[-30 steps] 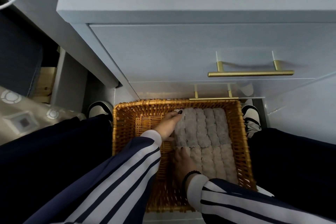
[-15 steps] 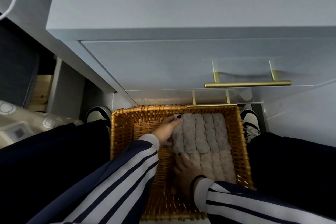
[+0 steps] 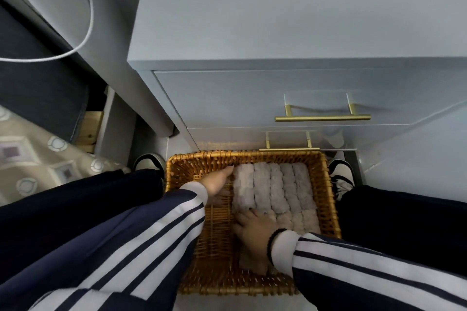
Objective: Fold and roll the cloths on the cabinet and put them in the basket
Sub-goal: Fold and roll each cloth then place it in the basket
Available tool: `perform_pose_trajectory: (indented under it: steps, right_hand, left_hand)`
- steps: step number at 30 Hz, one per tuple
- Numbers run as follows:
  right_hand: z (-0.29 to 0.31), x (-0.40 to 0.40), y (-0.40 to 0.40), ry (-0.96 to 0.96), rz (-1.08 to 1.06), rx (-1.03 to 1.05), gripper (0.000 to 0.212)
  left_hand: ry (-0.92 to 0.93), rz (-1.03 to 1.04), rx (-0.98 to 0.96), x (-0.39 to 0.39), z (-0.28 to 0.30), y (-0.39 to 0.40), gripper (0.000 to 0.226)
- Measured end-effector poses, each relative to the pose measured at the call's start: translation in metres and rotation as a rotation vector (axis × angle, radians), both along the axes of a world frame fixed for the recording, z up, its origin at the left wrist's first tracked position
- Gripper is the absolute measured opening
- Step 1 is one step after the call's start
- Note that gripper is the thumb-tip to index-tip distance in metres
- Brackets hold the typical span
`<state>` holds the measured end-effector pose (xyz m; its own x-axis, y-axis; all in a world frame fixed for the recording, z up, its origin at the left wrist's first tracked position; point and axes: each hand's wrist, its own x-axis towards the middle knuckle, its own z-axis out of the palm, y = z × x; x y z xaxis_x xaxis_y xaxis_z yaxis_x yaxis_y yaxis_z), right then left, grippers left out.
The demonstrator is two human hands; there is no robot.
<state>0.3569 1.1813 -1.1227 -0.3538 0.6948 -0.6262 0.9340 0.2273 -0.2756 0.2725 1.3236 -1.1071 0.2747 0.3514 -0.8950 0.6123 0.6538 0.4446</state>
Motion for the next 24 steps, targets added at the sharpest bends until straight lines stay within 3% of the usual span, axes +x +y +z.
perform_pose_trajectory:
  steps: [8,14,20,24]
  right_hand:
    - [0.070,0.035,0.017,-0.095,-0.285,-0.088,0.046]
    - [0.142,0.044,0.019,-0.215,-0.291,-0.072,0.045]
    - [0.217,0.057,0.034,-0.066,-0.431,-0.037,0.045]
    - [0.262,0.068,0.042,0.020,-0.461,0.033,0.031]
  left_hand:
    - [0.008,-0.079,0.121,0.006,0.072,-0.011,0.045]
    - [-0.055,-0.150,0.251,0.014,0.138,-0.028,0.042]
    - [-0.106,-0.197,0.414,-0.001,0.199,-0.028,0.027]
    - [-0.183,-0.183,0.451,-0.010,0.238,-0.019,0.025]
